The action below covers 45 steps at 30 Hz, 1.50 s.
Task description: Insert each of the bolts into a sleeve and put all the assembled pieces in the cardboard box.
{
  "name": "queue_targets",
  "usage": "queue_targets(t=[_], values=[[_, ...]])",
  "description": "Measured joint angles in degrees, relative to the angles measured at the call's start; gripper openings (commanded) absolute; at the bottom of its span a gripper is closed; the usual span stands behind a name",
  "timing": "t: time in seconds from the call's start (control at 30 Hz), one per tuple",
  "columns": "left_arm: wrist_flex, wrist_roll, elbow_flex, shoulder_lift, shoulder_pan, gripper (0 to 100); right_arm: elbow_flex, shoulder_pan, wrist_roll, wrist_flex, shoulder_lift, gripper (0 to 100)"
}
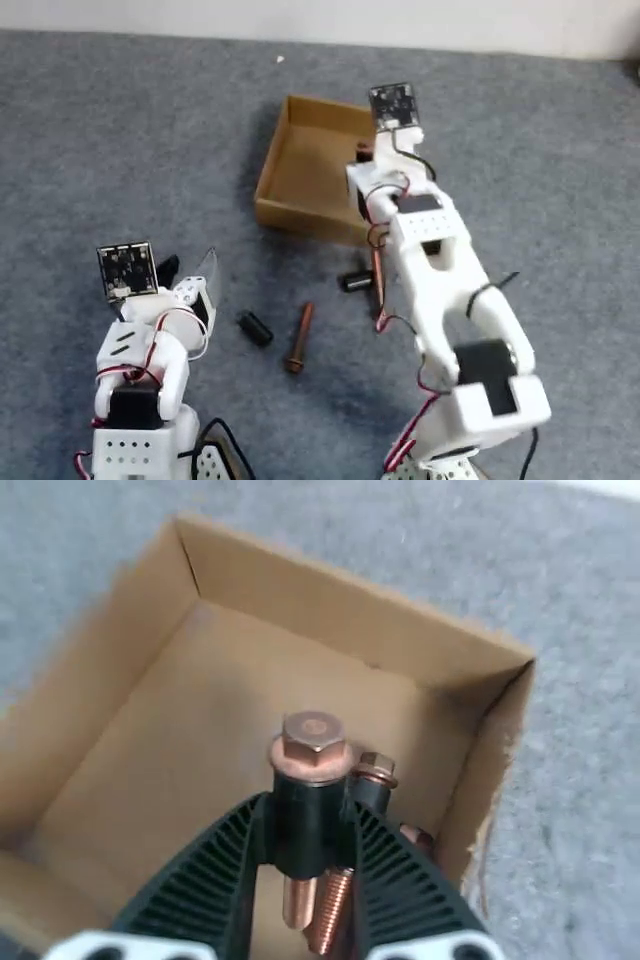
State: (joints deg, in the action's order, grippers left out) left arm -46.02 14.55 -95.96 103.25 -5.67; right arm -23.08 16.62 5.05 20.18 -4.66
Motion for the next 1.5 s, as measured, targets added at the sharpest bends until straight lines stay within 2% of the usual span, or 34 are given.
queue_targets(t=[0.1,0.23,0.4,0.57,0.87,1.0,1.1,1.23,1.33,1.5], values=[[0.0,0.0,0.0,0.0,0.0,20,1.1,0.0,0.0,0.0,-2.5,2.6],[0.0,0.0,0.0,0.0,0.0,20,1.6,0.0,0.0,0.0,-4.0,13.4],[0.0,0.0,0.0,0.0,0.0,20,2.6,0.0,0.0,1.1,-3.9,14.6],[0.0,0.0,0.0,0.0,0.0,20,6.8,0.0,0.0,12.1,-2.2,14.6],[0.0,0.0,0.0,0.0,0.0,20,9.2,1.3,0.0,37.1,9.4,14.6],[0.0,0.0,0.0,0.0,-0.6,20,9.2,3.5,3.1,44.0,12.8,14.6],[0.1,0.0,0.0,0.0,-3.6,20,9.3,5.5,8.4,50.0,14.4,14.6],[0.3,0.0,0.0,0.0,-7.3,20,9.3,10.4,10.0,56.9,15.1,14.6],[0.4,0.0,0.0,0.0,-10.1,20,9.3,15.4,9.6,59.0,15.1,14.6],[0.4,0.0,0.0,0.0,-14.1,20,7.6,24.0,2.2,57.1,15.1,14.6]])
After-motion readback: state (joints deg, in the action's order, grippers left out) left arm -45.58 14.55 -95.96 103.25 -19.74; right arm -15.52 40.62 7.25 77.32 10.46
